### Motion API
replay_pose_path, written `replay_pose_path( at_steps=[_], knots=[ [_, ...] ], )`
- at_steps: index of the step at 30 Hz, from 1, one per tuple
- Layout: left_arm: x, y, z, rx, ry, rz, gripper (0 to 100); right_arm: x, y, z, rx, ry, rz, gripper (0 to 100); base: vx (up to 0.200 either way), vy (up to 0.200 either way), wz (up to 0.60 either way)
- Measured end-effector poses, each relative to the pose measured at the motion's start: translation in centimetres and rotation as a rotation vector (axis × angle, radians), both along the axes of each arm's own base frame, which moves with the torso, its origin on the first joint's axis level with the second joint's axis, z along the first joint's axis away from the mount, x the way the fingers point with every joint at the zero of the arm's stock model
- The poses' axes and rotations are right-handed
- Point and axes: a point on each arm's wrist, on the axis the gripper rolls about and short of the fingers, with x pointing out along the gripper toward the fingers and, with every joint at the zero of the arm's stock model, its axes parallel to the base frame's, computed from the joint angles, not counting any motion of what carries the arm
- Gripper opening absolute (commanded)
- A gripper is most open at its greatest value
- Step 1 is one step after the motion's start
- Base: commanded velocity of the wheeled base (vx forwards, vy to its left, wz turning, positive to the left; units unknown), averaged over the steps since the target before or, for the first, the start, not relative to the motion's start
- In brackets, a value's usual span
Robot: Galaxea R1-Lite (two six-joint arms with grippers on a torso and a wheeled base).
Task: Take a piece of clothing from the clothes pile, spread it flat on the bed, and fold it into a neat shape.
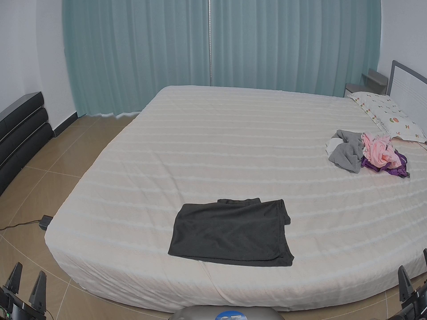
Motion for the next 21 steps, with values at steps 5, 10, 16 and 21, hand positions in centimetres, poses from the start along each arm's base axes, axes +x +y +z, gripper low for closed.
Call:
replay_pose_path(
  at_steps=[5, 10, 16, 21],
  knots=[
    [0.00, -0.01, 0.00, 0.131, 0.004, 0.002, 100, 0.00, 0.00, 0.01, 0.003, 0.000, 0.000, 100, 0.000, 0.000, 0.00],
    [0.00, -0.04, 0.03, 0.287, 0.003, -0.006, 100, 0.00, 0.00, 0.01, 0.002, 0.000, 0.000, 100, 0.000, 0.000, 0.00],
    [0.02, -0.09, -0.30, 0.255, 0.032, -0.037, 100, 0.00, 0.00, 0.01, 0.000, 0.000, 0.001, 100, 0.000, 0.000, 0.00],
    [0.02, -0.10, -0.37, 0.247, 0.039, -0.046, 100, 0.01, 0.00, 0.01, 0.000, 0.000, 0.001, 100, 0.000, 0.000, 0.00]
  ],
)
